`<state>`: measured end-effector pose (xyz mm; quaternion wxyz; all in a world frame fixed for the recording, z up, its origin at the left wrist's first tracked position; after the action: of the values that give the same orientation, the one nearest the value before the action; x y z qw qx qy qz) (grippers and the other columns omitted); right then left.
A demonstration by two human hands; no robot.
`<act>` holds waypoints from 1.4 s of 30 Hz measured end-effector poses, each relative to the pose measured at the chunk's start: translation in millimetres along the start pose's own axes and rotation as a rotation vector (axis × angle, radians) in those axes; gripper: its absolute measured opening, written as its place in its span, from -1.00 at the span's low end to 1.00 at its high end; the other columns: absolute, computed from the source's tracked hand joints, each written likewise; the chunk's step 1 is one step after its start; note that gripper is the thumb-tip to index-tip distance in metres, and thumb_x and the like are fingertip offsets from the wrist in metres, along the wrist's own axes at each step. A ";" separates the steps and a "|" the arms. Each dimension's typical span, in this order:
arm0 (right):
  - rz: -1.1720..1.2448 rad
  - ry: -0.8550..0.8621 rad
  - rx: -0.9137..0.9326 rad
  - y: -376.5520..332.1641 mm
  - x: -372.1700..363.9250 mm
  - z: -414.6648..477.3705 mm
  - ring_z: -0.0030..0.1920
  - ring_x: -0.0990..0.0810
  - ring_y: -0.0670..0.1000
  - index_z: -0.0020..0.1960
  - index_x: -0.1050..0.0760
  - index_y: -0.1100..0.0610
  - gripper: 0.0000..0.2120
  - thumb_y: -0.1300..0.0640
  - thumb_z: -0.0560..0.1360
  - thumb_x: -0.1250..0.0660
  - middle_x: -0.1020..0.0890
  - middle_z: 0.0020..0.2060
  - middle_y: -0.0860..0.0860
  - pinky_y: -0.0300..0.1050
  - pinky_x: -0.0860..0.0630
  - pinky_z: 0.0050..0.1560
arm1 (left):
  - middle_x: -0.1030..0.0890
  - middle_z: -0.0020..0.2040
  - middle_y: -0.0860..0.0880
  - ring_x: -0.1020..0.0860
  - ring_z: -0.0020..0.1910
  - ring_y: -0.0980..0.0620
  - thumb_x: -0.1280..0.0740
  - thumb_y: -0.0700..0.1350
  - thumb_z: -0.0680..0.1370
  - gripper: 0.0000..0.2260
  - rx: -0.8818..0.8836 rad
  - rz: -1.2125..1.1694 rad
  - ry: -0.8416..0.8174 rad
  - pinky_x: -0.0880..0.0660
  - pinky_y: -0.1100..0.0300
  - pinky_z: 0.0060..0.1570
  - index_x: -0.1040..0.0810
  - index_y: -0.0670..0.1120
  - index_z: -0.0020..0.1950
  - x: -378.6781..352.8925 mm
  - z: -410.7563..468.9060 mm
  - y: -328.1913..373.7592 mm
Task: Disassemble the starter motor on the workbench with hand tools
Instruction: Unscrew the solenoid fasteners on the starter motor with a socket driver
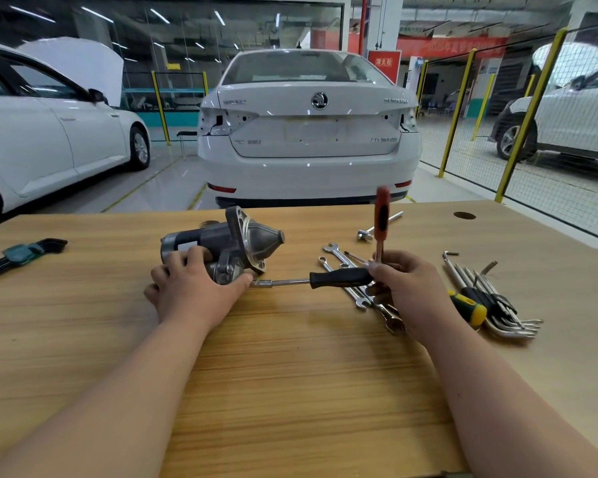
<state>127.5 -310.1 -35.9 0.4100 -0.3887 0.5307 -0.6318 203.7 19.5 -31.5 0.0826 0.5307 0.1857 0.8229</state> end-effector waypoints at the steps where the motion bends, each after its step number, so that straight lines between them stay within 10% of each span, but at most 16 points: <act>1: 0.016 0.012 -0.014 1.8 0.5 0.2 -0.40 -0.60 -0.02 0.03 -0.60 0.09 -0.91 0.19 0.53 -0.42 -0.68 -0.36 -0.02 -0.18 -0.56 -0.38 | -0.28 0.29 -0.05 -0.25 0.22 -0.16 -0.25 0.53 0.23 -0.24 -0.004 0.003 -0.004 -0.25 -0.08 0.15 -0.30 0.09 0.25 0.5 0.0 0.1; 12: -0.081 0.015 -0.024 7.8 -0.2 3.0 -0.48 -0.53 -0.07 -0.01 -0.58 0.00 -0.98 0.09 0.55 -0.40 -0.62 -0.41 -0.06 -0.19 -0.47 -0.46 | -0.32 0.29 -0.06 -0.26 0.23 -0.18 -0.28 0.51 0.21 -0.23 -0.011 -0.006 -0.009 -0.24 -0.06 0.13 -0.32 0.08 0.26 2.0 1.3 -0.9; 23: 0.056 -0.022 0.028 -2.0 -4.0 -0.7 -0.15 -0.65 0.03 -0.07 -0.63 0.06 -0.78 0.36 0.49 -0.35 -0.70 -0.26 0.00 0.02 -0.60 0.08 | -0.32 0.28 -0.04 -0.26 0.22 -0.16 -0.22 0.54 0.23 -0.27 -0.032 -0.003 0.007 -0.24 -0.05 0.13 -0.31 0.10 0.22 1.2 1.4 -2.3; 32: 0.160 -0.023 -0.043 1.5 -8.5 -0.4 -0.53 -0.41 -0.07 -0.08 -0.56 0.14 -0.96 0.18 0.54 -0.39 -0.56 -0.47 -0.05 -0.25 -0.34 -0.58 | -0.31 0.28 -0.05 -0.26 0.22 -0.16 -0.28 0.52 0.20 -0.24 -0.018 -0.012 0.023 -0.26 -0.05 0.13 -0.31 0.09 0.23 0.6 1.8 -2.9; 42: 0.088 0.003 -0.157 15.8 -10.1 4.8 -0.50 -0.44 -0.07 0.03 -0.55 0.16 -0.94 0.18 0.58 -0.34 -0.59 -0.27 0.08 -0.23 -0.35 -0.55 | -0.33 0.29 -0.03 -0.27 0.21 -0.15 -0.28 0.52 0.19 -0.24 -0.028 -0.029 0.037 -0.25 -0.04 0.10 -0.33 0.08 0.22 0.7 3.6 -3.8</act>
<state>137.3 -304.0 -51.4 0.4050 -0.3952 0.5956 -0.5702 206.5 24.0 -31.0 0.0987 0.5115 0.1832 0.8337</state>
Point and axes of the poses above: each hand's wrist, its own z-axis towards the middle knuckle, its own x-axis out of the back of the hand, y = z × x, the point moved 9 cm from there along z, towards the middle knuckle
